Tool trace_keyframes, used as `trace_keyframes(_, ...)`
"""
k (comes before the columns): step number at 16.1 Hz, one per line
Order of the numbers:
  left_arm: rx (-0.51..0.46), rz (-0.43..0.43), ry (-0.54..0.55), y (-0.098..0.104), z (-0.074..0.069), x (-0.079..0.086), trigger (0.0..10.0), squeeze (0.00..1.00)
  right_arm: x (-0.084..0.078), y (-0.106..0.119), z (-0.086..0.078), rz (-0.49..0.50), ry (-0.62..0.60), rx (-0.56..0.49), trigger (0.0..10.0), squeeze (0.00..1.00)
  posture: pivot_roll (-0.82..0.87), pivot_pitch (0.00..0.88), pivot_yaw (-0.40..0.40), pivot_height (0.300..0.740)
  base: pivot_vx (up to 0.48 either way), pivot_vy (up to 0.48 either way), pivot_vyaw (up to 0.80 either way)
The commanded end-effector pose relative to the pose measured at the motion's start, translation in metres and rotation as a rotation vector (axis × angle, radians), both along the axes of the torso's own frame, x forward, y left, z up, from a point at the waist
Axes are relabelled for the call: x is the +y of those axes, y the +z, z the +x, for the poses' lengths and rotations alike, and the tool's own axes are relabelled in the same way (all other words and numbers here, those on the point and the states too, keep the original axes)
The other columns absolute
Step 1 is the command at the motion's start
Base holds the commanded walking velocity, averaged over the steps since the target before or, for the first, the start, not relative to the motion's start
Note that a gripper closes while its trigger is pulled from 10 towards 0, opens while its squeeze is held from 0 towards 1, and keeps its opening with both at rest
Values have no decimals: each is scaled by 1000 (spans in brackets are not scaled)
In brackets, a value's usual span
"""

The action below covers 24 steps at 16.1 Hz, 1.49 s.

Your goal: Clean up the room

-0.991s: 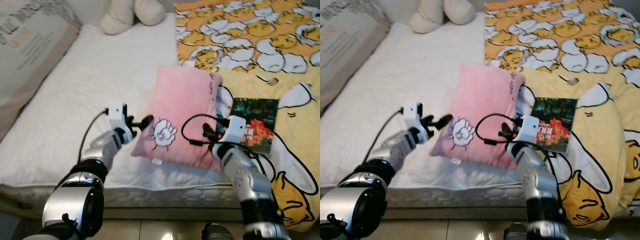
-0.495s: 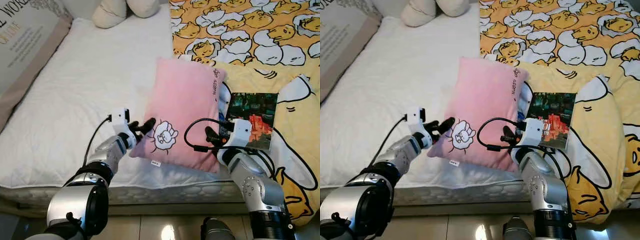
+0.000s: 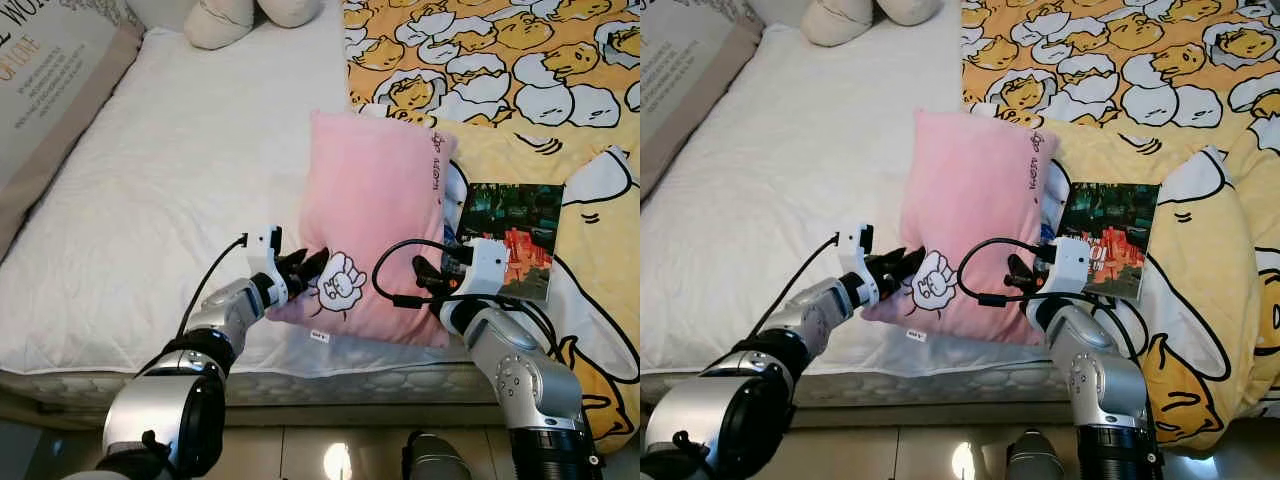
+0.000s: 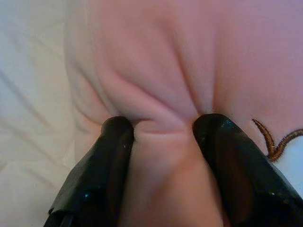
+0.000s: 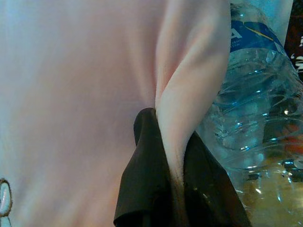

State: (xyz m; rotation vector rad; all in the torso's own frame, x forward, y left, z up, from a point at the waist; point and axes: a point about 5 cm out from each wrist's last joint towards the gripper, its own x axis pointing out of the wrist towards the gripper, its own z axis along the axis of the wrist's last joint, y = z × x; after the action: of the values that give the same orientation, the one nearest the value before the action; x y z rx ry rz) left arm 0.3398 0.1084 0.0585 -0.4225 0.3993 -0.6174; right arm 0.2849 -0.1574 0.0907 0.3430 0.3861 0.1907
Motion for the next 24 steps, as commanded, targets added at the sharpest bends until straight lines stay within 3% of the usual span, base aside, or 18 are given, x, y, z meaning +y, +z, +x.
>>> trace_keyframes(1,63,38,-31,-17,-12,-3,0,0,6,0,-4,18,24,6,0,0,-353,143,214,740,0,0,0)
trace_keyframes(4,58,-43,-17,-16,-13,-5,0,0,7,-2,-3,20,24,11,0,0,-345,136,216,740,0,0,0)
trace_keyframes(7,-24,-141,8,0,-5,-5,0,0,9,5,4,13,36,-40,0,0,-327,113,220,740,0,0,0)
trace_keyframes(8,-110,-180,24,15,3,-1,0,0,10,18,11,1,39,-112,0,0,-311,93,214,740,0,0,0)
trace_keyframes(9,-135,-195,31,21,6,1,0,0,10,22,14,-1,37,-134,0,0,-311,93,214,740,0,0,0)
trace_keyframes(10,-228,-249,54,41,13,12,0,0,11,40,23,-6,41,-214,0,0,-292,73,208,740,0,0,0)
trace_keyframes(11,-335,-281,55,64,16,23,0,0,13,62,32,-4,60,-305,0,0,-281,62,202,740,0,0,0)
trace_keyframes(13,-456,-301,66,96,15,36,0,0,14,87,46,-12,75,-395,0,0,-259,39,190,740,0,0,0)
trace_keyframes(16,-506,-284,76,112,12,43,0,0,17,101,58,-12,84,-439,0,0,-236,10,180,740,0,0,0)
trace_keyframes(17,-428,-150,118,99,10,45,0,0,18,95,61,-19,85,-423,0,0,-226,0,176,740,0,0,0)
trace_keyframes(18,-402,-98,134,94,8,45,0,0,18,92,61,-20,85,-416,0,0,-226,0,176,740,0,0,0)
trace_keyframes(19,-352,-9,155,81,5,46,10000,0,18,82,58,-18,87,-390,0,0,-225,0,176,740,0,0,0)
trace_keyframes(20,-341,9,159,78,4,46,10000,0,18,79,57,-17,87,-383,0,0,-225,0,176,740,0,0,0)
trace_keyframes(22,-313,34,177,70,-1,44,10000,0,10,48,47,-63,46,-286,0,0,-226,4,182,740,0,0,0)
trace_keyframes(23,-309,14,196,70,-2,43,10000,1000,4,38,42,-84,23,-259,0,0,-228,4,186,740,0,0,0)
trace_keyframes(24,-298,-5,213,69,-2,41,10000,1000,-2,31,39,-112,2,-242,0,0,-231,5,190,740,0,0,0)
